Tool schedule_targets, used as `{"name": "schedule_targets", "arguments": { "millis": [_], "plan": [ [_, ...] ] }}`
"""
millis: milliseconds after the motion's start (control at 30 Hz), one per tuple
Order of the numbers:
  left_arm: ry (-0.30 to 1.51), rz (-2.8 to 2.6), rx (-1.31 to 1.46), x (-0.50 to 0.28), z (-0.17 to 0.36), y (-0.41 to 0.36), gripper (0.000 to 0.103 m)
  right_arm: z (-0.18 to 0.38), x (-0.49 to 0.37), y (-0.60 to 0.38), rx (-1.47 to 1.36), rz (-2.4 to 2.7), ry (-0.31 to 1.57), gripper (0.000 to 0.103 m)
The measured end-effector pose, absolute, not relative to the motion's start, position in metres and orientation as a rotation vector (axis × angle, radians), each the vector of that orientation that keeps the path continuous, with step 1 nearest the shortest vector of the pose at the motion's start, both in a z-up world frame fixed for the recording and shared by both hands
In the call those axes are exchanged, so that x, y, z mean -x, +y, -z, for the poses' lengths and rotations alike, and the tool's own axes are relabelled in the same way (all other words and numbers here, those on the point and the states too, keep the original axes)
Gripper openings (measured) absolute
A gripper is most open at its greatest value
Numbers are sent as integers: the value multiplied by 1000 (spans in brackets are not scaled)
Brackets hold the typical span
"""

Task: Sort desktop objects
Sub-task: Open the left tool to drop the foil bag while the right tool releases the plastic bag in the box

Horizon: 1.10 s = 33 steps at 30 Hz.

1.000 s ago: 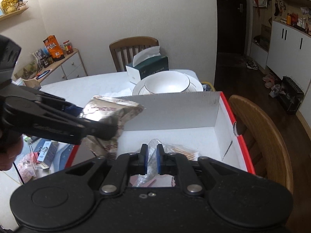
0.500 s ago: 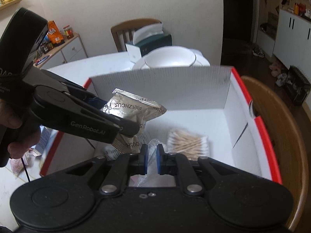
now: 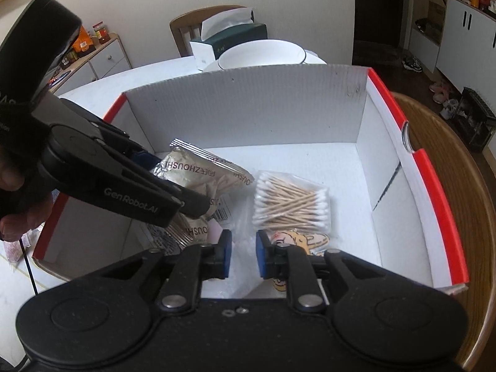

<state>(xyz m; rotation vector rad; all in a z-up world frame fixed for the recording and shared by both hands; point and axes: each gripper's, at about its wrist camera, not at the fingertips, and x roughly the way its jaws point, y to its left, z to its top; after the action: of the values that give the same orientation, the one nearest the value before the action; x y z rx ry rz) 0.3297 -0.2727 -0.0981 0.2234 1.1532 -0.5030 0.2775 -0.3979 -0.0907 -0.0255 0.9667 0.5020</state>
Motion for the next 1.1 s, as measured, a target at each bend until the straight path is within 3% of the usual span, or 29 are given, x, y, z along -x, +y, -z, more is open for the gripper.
{"name": "schedule_targets", "arguments": {
  "millis": [133, 200, 367, 667, 933, 1100],
  "plan": [
    [1139, 492, -222, -330, 96, -273, 52, 91, -279, -401, 21, -514, 976, 28],
    [1125, 489, -216, -330, 93, -272, 55, 89, -277, -403, 19, -518, 969, 44],
    [1097, 496, -190, -328, 86, -269, 59, 82, -274, -407, 6, -534, 933, 67],
    [1030, 508, -145, -314, 68, -259, 65, 67, -271, -413, -12, -571, 906, 84],
    [958, 494, -110, -293, 50, -251, 70, 54, -265, -417, -28, -549, 869, 87],
    [899, 484, -83, -274, 36, -242, 72, 44, -259, -417, -35, -541, 845, 94]
  ]
}}
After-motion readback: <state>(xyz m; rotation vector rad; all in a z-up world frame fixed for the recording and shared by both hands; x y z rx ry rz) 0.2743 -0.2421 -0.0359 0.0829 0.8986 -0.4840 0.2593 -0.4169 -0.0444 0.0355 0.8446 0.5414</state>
